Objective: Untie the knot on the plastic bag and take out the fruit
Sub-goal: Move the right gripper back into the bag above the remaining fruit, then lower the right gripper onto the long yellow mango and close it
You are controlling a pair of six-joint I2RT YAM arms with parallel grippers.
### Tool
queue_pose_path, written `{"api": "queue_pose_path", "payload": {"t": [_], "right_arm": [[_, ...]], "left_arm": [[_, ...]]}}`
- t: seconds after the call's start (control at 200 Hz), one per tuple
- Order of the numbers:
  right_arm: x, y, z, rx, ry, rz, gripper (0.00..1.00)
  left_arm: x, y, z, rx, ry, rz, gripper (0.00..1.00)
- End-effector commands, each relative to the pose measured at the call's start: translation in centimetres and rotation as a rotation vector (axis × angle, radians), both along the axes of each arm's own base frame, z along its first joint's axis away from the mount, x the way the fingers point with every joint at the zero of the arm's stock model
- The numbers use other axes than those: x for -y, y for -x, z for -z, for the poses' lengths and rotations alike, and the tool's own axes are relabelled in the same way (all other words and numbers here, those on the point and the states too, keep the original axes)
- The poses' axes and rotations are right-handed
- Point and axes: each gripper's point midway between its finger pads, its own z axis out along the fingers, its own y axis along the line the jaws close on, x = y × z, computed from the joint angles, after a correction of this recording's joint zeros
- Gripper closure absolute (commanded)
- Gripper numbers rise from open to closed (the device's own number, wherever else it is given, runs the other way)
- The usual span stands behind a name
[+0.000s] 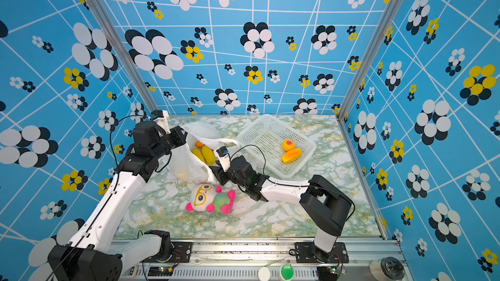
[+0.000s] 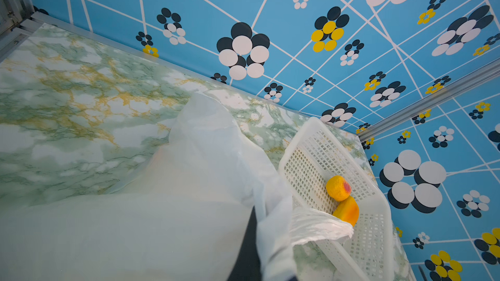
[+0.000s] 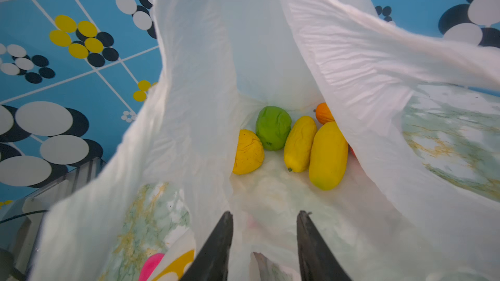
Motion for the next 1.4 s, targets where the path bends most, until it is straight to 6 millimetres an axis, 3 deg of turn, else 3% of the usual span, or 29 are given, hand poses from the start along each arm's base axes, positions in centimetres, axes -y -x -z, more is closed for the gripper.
{"api": "queue_pose_path", "payload": {"t": [0.0,0.29,0.41,0.425,0.47,0.57,0.59,0.695,0.885,1.08,1.239,1.399], "right_arm": [[-2.4,0.9,0.9,-0.038,-0.011,-0.078,0.59],[-5.6,-2.5,8.0,-0.221,0.052,0.050,0.53],[-7.7,-3.6,9.6,-0.300,0.095,0.065,0.52],[-7.8,-3.7,11.0,-0.320,0.118,0.072,0.52],[-8.4,-4.2,11.9,-0.346,0.129,0.083,0.51],[-9.8,-4.9,13.5,-0.384,0.140,0.095,0.49],[-10.7,-5.4,12.6,-0.378,0.120,0.094,0.49],[-12.7,-6.5,13.7,-0.419,0.158,0.117,0.49],[-14.5,-8.7,15.3,-0.440,0.246,0.194,0.43],[-13.5,-10.3,14.5,-0.356,0.329,0.269,0.29],[-11.9,-11.0,11.2,-0.196,0.374,0.275,0.16],[-11.2,-10.4,8.3,-0.090,0.371,0.226,0.11]], "left_arm": [[0.9,0.1,-1.1,0.034,0.014,0.042,1.00],[1.6,-1.8,0.0,-0.016,0.006,0.072,1.00],[1.2,-2.0,-0.1,-0.015,-0.014,0.052,1.00],[1.1,-2.0,0.0,-0.015,-0.020,0.048,1.00],[0.8,-1.9,-0.1,-0.012,-0.033,0.031,1.00],[0.2,-1.8,-0.1,-0.005,-0.051,0.004,1.00],[0.2,-1.8,-0.1,-0.004,-0.052,0.002,1.00],[0.0,-1.9,0.0,-0.004,-0.061,-0.005,1.00],[0.5,-1.9,-0.2,0.005,-0.057,0.017,1.00],[0.4,-1.6,-0.5,0.021,-0.057,0.010,1.00],[0.3,-1.6,-0.5,0.021,-0.057,0.002,1.00],[0.1,-1.6,-0.4,0.015,-0.058,-0.005,1.00]]}}
